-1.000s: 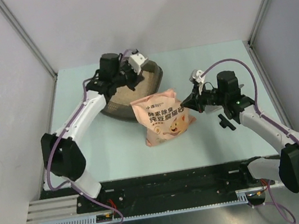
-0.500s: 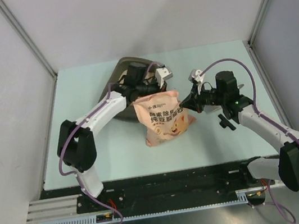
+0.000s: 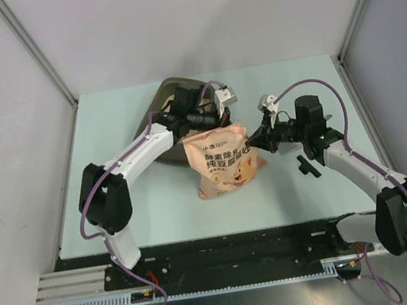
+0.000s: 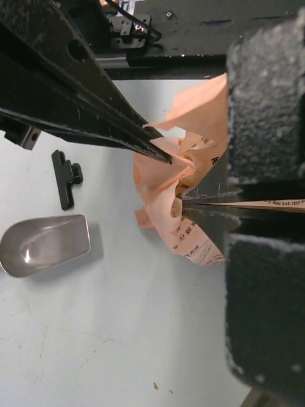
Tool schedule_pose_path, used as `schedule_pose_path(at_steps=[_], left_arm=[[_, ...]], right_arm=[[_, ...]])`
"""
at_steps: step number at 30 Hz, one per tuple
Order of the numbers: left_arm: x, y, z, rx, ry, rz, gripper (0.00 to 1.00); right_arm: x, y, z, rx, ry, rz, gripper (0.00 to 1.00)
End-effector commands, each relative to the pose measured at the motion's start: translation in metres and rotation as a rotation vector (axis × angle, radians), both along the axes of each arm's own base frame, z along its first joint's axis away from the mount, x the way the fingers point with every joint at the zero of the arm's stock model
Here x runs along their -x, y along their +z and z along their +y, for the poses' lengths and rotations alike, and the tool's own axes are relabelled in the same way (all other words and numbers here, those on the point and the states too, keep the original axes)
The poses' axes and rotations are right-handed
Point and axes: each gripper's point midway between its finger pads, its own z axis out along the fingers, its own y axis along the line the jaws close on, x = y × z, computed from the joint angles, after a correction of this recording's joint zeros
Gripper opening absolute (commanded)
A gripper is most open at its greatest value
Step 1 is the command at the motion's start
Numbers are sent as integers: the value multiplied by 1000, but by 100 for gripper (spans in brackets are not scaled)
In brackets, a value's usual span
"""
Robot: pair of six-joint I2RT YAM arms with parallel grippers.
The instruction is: Fill the litter box with clean litter
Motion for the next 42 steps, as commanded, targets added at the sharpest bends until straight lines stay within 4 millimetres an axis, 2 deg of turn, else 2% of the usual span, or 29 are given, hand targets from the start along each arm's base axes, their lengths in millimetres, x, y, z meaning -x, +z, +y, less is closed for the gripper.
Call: schedule_pose_path(at_steps=[1,7,11,15,18,21,22,30,37,42], left_arm=[[21,16,-15,74,-97,90,0],[24,9,-20,79,-119,149,0],[24,9,-24,81,-126,160,0],[24,12,-25,89,-133,155,0],[28,16,-24,97,-148,162,0],[30,16,-23,99,-153,175,0],[31,15,-23,96,-152,180,0],[28,18,-21,102,-146,211,0],[27,20,-15,109,-144,245,0],[33,21,-11,112,-157,259,0]], right_arm=[[-14,9,-5,-1,15,-103,2],[-17,6,-7,23,39,-163,13],[-27,7,-12,20,17,-183,22],[-38,2,-18,15,-2,-188,28],[-45,1,-19,1,6,-184,39],[-43,6,-14,-26,75,-171,45],[-39,1,-11,-34,111,-147,47],[-28,10,4,-102,263,-114,54],[-21,21,4,-125,313,-135,58],[-18,6,7,-110,351,-127,61]])
